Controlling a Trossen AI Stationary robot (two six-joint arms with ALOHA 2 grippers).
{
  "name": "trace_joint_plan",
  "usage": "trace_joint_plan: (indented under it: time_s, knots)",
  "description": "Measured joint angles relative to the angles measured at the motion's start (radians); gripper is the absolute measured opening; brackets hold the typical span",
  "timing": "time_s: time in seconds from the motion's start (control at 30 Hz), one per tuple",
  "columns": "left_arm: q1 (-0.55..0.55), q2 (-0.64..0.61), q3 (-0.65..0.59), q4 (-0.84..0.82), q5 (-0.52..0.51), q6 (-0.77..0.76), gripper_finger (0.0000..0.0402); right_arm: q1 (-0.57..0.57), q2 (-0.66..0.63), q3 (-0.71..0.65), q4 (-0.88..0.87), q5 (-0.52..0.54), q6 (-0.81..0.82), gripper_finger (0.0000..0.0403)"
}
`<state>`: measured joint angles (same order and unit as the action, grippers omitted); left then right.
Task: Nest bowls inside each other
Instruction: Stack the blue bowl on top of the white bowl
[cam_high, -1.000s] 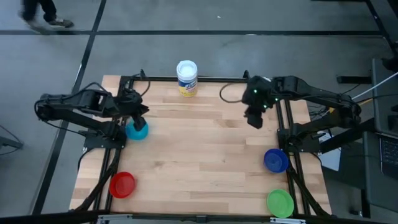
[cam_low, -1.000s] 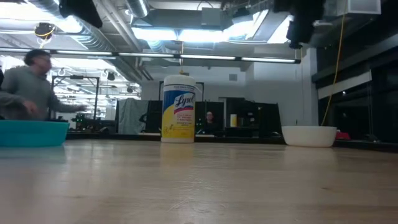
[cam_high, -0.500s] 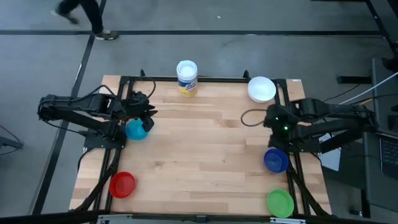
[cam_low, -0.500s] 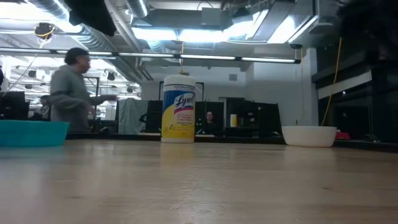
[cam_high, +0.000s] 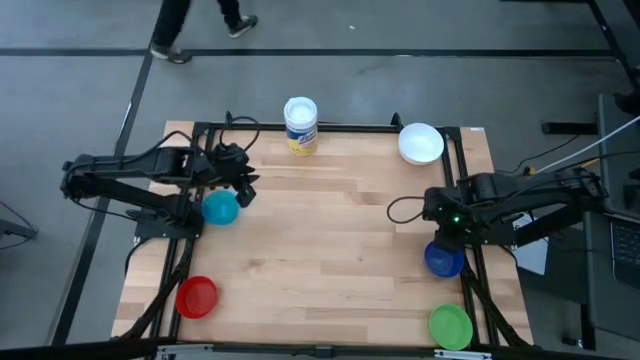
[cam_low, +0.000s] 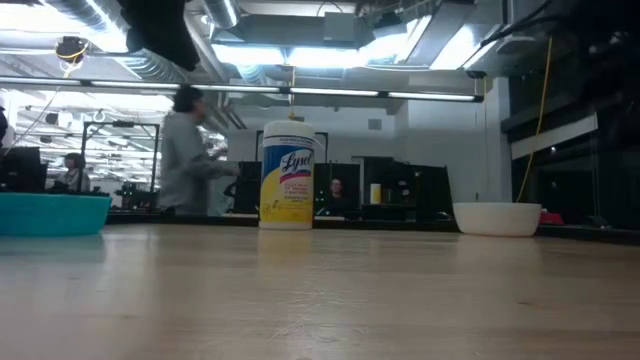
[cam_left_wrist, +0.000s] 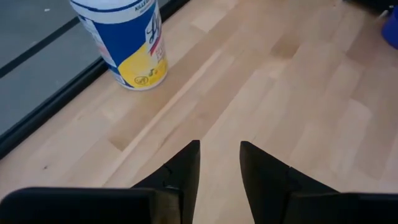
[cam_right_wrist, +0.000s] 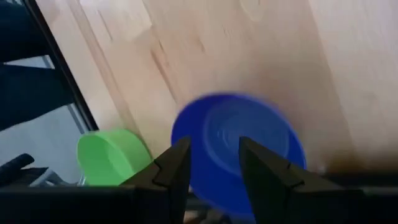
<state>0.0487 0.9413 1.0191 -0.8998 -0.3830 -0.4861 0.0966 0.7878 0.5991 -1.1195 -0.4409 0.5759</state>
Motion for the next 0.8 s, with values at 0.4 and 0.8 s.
trace_joint_plan:
  time_s: [0.4,0.8]
  knots:
    - [0.058,0.039,0.000,0.074,0.045,0.053,0.0110,-0.001,0.004,-0.052,0.226,-0.041,0.128,0.0132]
    - [0.128,0.044,0.000,0.135,0.084,0.132,0.0112,0.004,0.092,0.000,0.306,-0.071,0.199,0.0126]
